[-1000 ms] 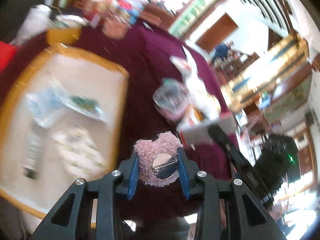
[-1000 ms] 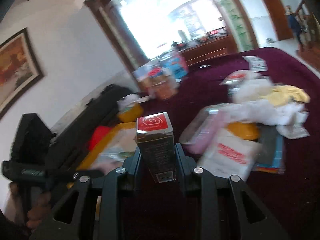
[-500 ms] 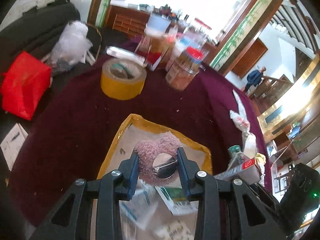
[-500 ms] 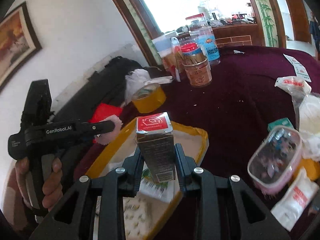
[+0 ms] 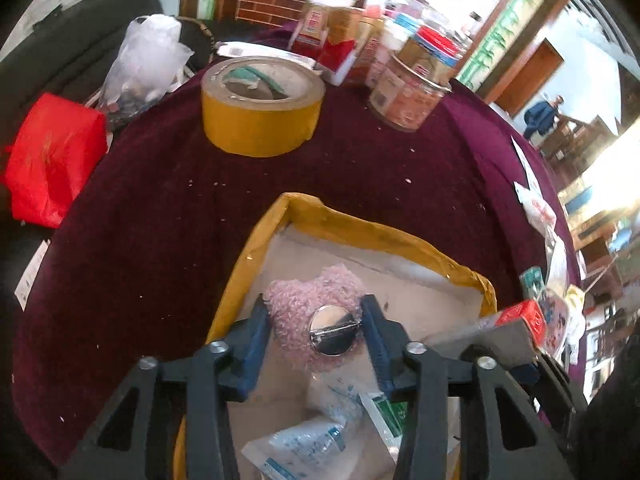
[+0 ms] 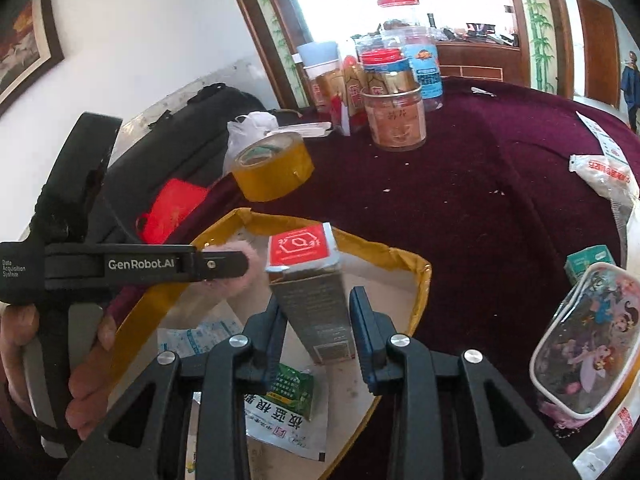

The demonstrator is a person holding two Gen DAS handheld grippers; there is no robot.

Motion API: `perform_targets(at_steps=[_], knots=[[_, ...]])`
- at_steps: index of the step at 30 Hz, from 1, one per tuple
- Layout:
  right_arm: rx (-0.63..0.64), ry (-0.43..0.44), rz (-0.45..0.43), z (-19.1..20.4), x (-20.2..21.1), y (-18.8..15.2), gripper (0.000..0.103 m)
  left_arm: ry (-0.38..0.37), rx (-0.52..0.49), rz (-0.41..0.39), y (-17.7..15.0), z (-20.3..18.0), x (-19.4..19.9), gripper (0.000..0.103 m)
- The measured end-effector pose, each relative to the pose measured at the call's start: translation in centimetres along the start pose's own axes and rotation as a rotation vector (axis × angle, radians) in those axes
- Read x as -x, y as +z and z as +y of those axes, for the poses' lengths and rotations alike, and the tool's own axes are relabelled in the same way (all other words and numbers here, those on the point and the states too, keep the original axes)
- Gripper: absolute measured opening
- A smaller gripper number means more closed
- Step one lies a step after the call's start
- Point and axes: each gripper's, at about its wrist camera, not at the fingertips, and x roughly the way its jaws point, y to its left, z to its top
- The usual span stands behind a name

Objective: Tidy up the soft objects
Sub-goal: 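Carry the keychain and box over the tray and open both grippers, then grasp the white red-print bag with the left gripper while the right gripper grasps the black pouch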

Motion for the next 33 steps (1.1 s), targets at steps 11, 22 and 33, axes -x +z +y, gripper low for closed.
perform_targets(at_steps=[11, 22, 33], knots=[[-0.03, 0.093, -0.075, 0.1, 3.1, -0.4, 0.061, 0.125, -0.081, -0.08, -3.0, -1.9, 2.4, 0.084], [-0.164, 0.171, -0.127, -3.5, 11.2, -4.9, 0.067, 0.053, 0.007, -0.152, -8.2, -2.4, 7.3, 0.096], [-0.321, 0.108, -0.111, -10.3, 15.3, -10.2, 0.068, -0.127, -0.171, -0.129, -14.0, -13.0, 8.1, 0.097]])
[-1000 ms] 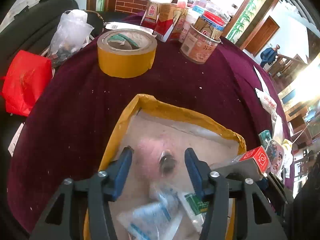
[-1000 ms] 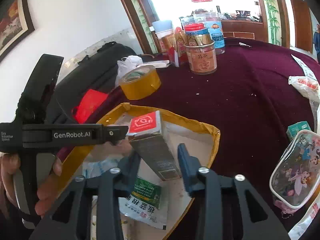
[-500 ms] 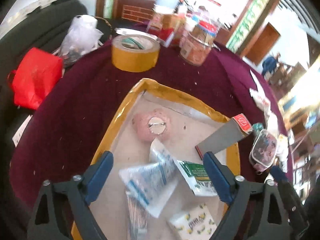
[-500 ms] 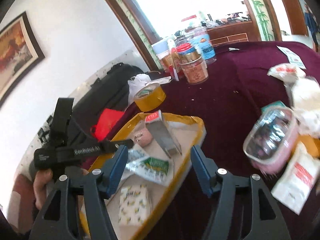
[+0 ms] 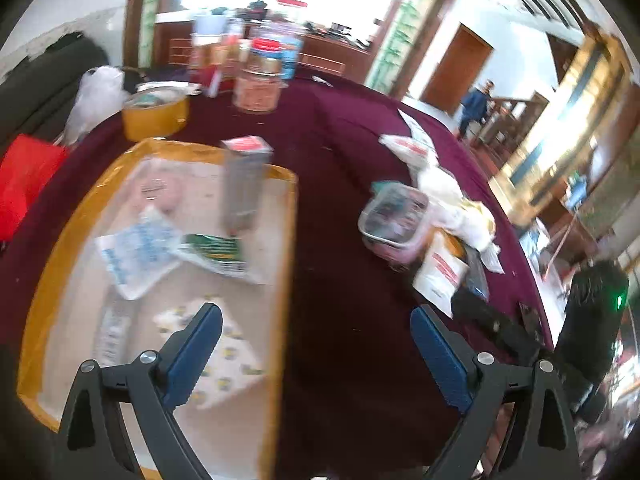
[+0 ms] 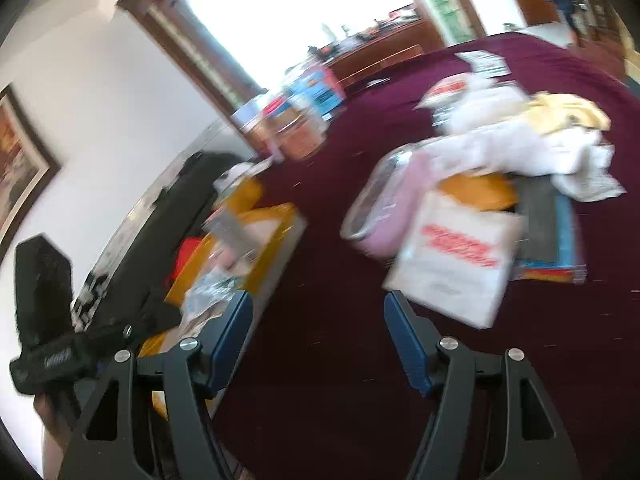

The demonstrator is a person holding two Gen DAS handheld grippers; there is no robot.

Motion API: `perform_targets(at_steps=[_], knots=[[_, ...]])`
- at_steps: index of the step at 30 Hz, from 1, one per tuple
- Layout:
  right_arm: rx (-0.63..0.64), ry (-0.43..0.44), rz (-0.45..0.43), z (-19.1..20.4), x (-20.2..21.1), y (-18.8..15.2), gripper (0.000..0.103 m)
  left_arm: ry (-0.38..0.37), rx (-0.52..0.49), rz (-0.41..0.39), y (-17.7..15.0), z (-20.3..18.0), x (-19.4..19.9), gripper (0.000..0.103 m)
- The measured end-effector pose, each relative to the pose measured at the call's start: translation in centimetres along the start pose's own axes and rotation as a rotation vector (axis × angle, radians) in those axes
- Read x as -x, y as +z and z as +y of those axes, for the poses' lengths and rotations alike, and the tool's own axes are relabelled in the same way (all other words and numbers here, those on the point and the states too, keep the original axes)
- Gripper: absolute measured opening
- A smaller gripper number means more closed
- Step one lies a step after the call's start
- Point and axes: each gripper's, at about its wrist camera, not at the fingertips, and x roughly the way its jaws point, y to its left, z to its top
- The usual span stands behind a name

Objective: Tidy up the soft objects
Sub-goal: 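Grasp the white red-print bag with the left gripper while the right gripper grasps the black pouch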

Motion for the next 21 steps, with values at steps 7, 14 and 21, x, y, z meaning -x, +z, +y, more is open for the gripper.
perform_targets(at_steps=[7, 14, 21], knots=[[-0.116, -0.144, -0.082, -5.4, 3.4, 2.2, 0.067, -0.026, -0.041, 0.064, -0.7, -2.9, -1.8, 0.097], [-0.209, -0.344, -0.043, -10.2, 2.9, 4.6, 0.067, -0.038, -0.083, 0.102, -1.0, -4.8, -3.5, 0.097], [-0.26, -0.42, 0.002, -12.9, -0.1, 5.6, 0.064, -0.073, -0.095, 0.162, -0.2, -6.2, -6.4, 0.097]])
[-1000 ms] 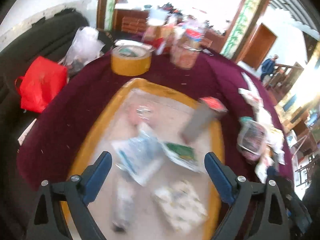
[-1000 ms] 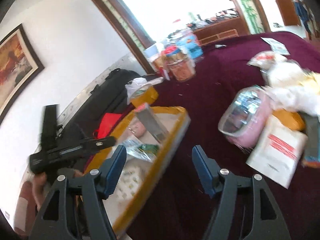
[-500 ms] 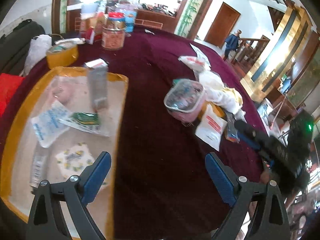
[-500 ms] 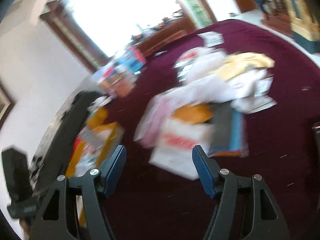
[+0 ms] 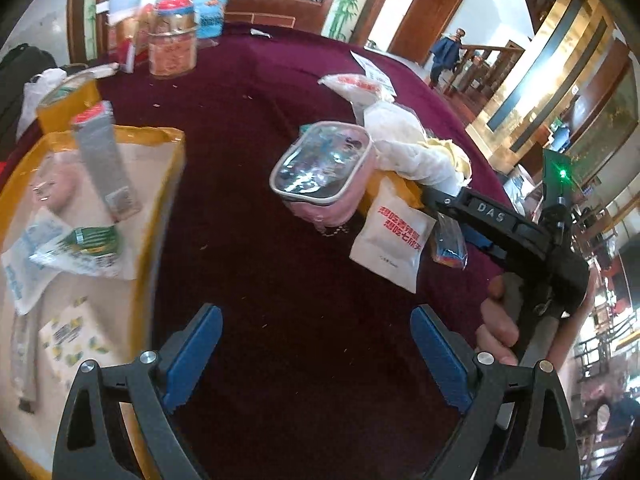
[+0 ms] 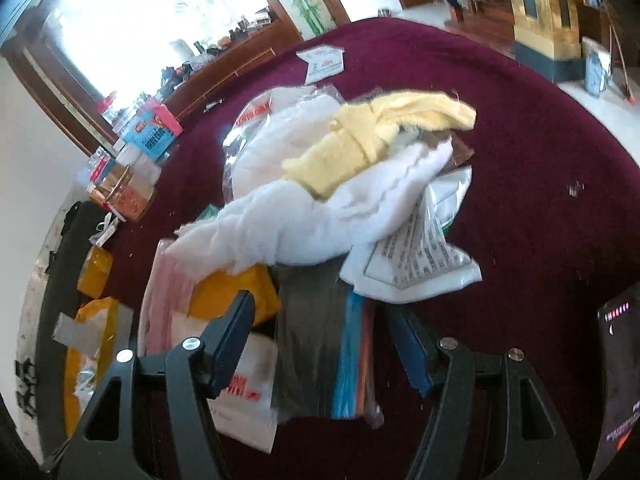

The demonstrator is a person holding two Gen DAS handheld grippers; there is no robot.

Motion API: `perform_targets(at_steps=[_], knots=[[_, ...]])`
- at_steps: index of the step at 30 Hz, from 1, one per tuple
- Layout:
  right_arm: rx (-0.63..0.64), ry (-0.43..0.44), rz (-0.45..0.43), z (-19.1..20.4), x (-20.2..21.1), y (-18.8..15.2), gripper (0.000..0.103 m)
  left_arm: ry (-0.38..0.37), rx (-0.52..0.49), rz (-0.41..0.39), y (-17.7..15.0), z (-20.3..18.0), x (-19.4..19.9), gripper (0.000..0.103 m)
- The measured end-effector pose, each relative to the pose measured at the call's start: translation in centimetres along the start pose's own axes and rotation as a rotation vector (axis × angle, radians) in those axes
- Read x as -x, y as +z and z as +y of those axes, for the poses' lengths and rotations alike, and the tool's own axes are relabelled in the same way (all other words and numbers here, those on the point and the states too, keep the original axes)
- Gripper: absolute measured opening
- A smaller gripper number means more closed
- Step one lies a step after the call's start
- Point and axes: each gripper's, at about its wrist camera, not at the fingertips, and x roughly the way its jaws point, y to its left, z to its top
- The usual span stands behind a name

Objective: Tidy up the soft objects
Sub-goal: 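Grasp the white red-print bag with the left gripper while the right gripper grasps the black pouch, then carry the bag and black pouch to the tray and release both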

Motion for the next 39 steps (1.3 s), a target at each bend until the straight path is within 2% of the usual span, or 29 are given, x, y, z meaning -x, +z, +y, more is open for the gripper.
perform_targets(at_steps=[1, 3, 5, 7, 9, 11, 12, 13, 14, 16, 17, 19, 21, 27, 28, 29, 30, 31, 32, 33, 37, 39], knots=[[0.005, -0.003, -0.025, 0.1, -0.1, 0.1, 0.062, -0.007, 0.003, 0.006, 0.2, -0.1, -0.4, 0.097], [0.03, -0.031, -0.05, 0.4, -0.3, -0.1, 0.043, -0.029, 0.012, 0.022, 1.0, -0.3, -1.5, 0.097], [0.066, -0.094, -0.066, 1.0, -0.3, -0.5, 0.04, -0.054, 0.022, 0.044, 1.5, -0.7, -2.6, 0.096], [0.067, -0.084, -0.061, 1.0, -0.4, -0.4, 0.037, -0.068, 0.021, 0.068, 2.3, -1.4, -4.0, 0.091], [0.059, -0.069, -0.058, 0.8, -0.4, -0.4, 0.035, -0.071, 0.01, 0.076, 2.8, -2.0, -5.1, 0.08], [0.051, -0.038, -0.056, 0.7, -0.2, -0.4, 0.034, -0.059, 0.003, 0.09, 3.2, -2.6, -6.5, 0.062], [0.046, -0.018, -0.058, 0.6, -0.1, -0.3, 0.034, -0.066, 0.008, 0.102, 3.3, -2.7, -7.0, 0.057], [0.039, 0.005, -0.059, 0.5, 0.0, -0.3, 0.034, -0.063, 0.01, 0.091, 3.4, -2.9, -7.3, 0.054], [0.025, 0.038, -0.061, 0.2, 0.1, -0.3, 0.033, -0.052, 0.008, 0.074, 3.4, -2.9, -7.2, 0.042], [0.0, 0.069, -0.052, -0.2, 0.2, -0.2, 0.033, -0.044, 0.01, 0.072, 3.3, -2.9, -7.0, 0.033], [-0.01, 0.08, -0.046, -0.4, 0.1, -0.2, 0.033, -0.037, 0.014, 0.066, 3.0, -2.6, -6.7, 0.018], [-0.022, 0.091, -0.04, -0.5, 0.1, -0.2, 0.033, -0.056, 0.014, 0.087, 2.5, -1.8, -6.2, 0.003], [-0.024, 0.095, -0.038, -0.4, 0.1, -0.2, 0.033, -0.092, 0.046, 0.099, 1.7, -0.5, -5.3, 0.002], [-0.028, 0.1, -0.033, -0.4, 0.1, -0.2, 0.033, -0.082, 0.075, 0.095, 0.2, 1.2, -3.2, 0.001], [-0.028, 0.1, -0.032, -0.4, 0.1, -0.2, 0.033, -0.064, 0.071, 0.096, 0.2, 1.3, -3.2, 0.007], [-0.027, 0.098, -0.03, -0.4, 0.1, -0.2, 0.033, -0.06, 0.076, 0.104, 0.4, 1.3, -3.3, 0.024], [-0.026, 0.094, -0.027, -0.3, 0.0, -0.2, 0.033, -0.07, 0.086, 0.103, 0.6, 1.3, -3.3, 0.035], [-0.024, 0.093, -0.026, -0.2, 0.0, -0.3, 0.033, -0.085, 0.1, 0.092, 0.9, 1.3, -3.2, 0.056], [-0.021, 0.092, -0.026, -0.2, 0.0, -0.3, 0.033, -0.105, 0.109, 0.063, 1.4, 1.1, -3.2, 0.065], [-0.017, 0.088, -0.025, -0.1, 0.1, -0.3, 0.033, -0.113, 0.103, 0.049, 1.8, 0.7, -3.3, 0.066], [-0.014, 0.082, -0.023, 0.1, -0.1, -0.2, 0.033, -0.14, 0.083, 0.085, 3.3, -1.2, -5.3, 0.065], [-0.013, 0.08, -0.022, 0.1, -0.1, -0.2, 0.033, -0.112, 0.05, 0.075, 3.8, -2.2, -6.2, 0.051]])
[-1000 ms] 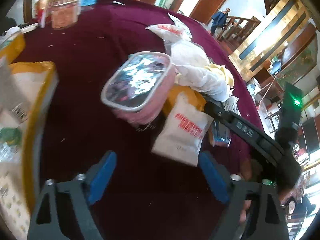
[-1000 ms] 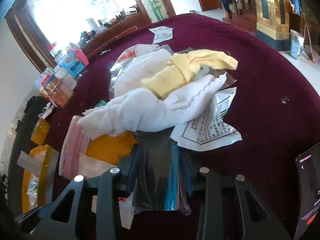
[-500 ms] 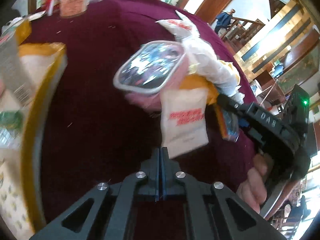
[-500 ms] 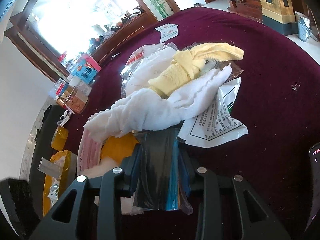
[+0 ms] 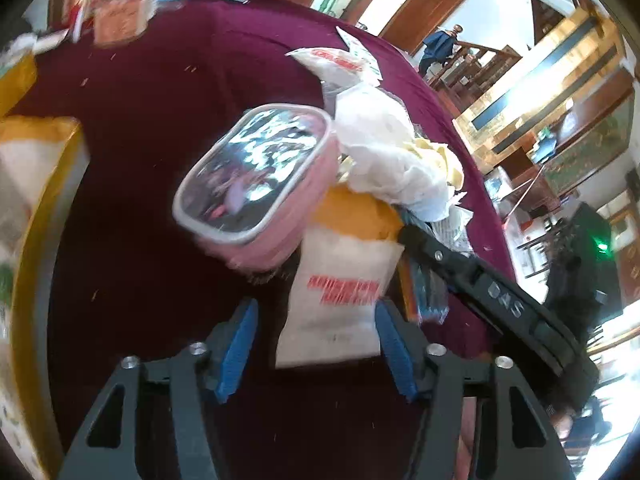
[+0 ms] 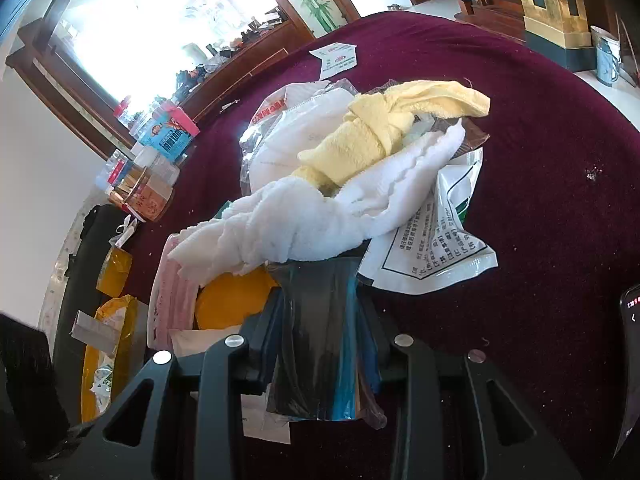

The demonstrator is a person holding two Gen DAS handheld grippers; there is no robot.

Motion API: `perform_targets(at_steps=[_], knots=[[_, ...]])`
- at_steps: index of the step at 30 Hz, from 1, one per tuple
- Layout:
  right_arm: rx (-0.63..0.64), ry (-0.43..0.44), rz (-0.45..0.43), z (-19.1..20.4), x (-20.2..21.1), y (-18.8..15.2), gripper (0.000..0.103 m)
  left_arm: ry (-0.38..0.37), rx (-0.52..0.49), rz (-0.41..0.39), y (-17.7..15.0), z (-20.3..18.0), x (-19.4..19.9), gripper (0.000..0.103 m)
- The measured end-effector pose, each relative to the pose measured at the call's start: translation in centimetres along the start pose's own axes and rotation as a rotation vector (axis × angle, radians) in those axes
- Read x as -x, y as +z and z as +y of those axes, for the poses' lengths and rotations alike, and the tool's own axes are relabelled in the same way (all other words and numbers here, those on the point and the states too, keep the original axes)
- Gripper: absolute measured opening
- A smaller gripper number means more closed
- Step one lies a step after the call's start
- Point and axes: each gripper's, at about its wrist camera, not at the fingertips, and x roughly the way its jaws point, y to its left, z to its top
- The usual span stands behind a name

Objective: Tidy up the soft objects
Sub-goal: 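Carry the bag and black pouch to the tray and release both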

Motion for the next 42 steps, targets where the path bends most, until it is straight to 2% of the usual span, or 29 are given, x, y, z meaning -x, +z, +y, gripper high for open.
perform_targets(at_steps=[1, 4, 7, 10, 12, 14, 16, 19, 23, 26, 30, 37, 42], knots=[[0.001, -0.001, 0.0, 0.0, 0.0, 0.0, 0.033, 0.009, -0.009, 0.008, 0.2, -0.3, -0.4, 0.029], [0.002, -0.001, -0.001, 0.0, -0.1, 0.0, 0.033, 0.003, -0.03, 0.029, -0.6, -1.0, -0.5, 0.015], [-0.002, 0.001, 0.0, 0.0, -0.1, 0.0, 0.033, -0.026, -0.05, 0.03, -1.3, -1.4, 0.4, 0.015], [-0.001, 0.0, 0.0, 0.0, -0.2, 0.0, 0.033, -0.025, -0.033, 0.012, -0.9, -1.4, 0.1, 0.017], [0.003, -0.001, 0.002, 0.1, -0.2, 0.0, 0.033, -0.015, -0.014, 0.027, -0.4, -1.4, -0.7, 0.019], [0.009, -0.007, 0.001, 0.1, -0.2, 0.0, 0.033, -0.045, 0.014, 0.063, 0.0, -1.3, -1.8, 0.023], [0.006, -0.005, 0.002, 0.1, -0.2, -0.1, 0.033, -0.056, 0.009, 0.066, 0.0, -1.5, -2.0, 0.023], [-0.002, 0.004, 0.006, 0.0, -0.2, -0.1, 0.033, -0.081, 0.016, 0.054, -0.5, -1.3, -1.2, 0.015], [0.002, 0.003, 0.004, 0.0, -0.2, 0.0, 0.033, -0.113, 0.031, 0.046, -1.8, -0.5, 1.3, 0.007], [0.002, 0.008, 0.007, -0.1, -0.2, 0.0, 0.033, -0.123, 0.048, 0.01, -3.2, 0.8, 4.1, 0.006], [0.012, 0.001, 0.04, 0.1, -0.4, -0.3, 0.033, -0.133, 0.087, 0.011, -5.1, 2.9, 6.0, 0.006], [0.014, -0.047, 0.132, 0.9, 3.4, -4.7, 0.032, -0.209, 0.155, 0.007, -8.0, 6.1, 9.1, 0.006], [0.063, -0.052, 0.141, 2.3, 5.2, -6.2, 0.032, -0.229, 0.156, -0.053, -8.4, 7.0, 11.7, 0.006]])
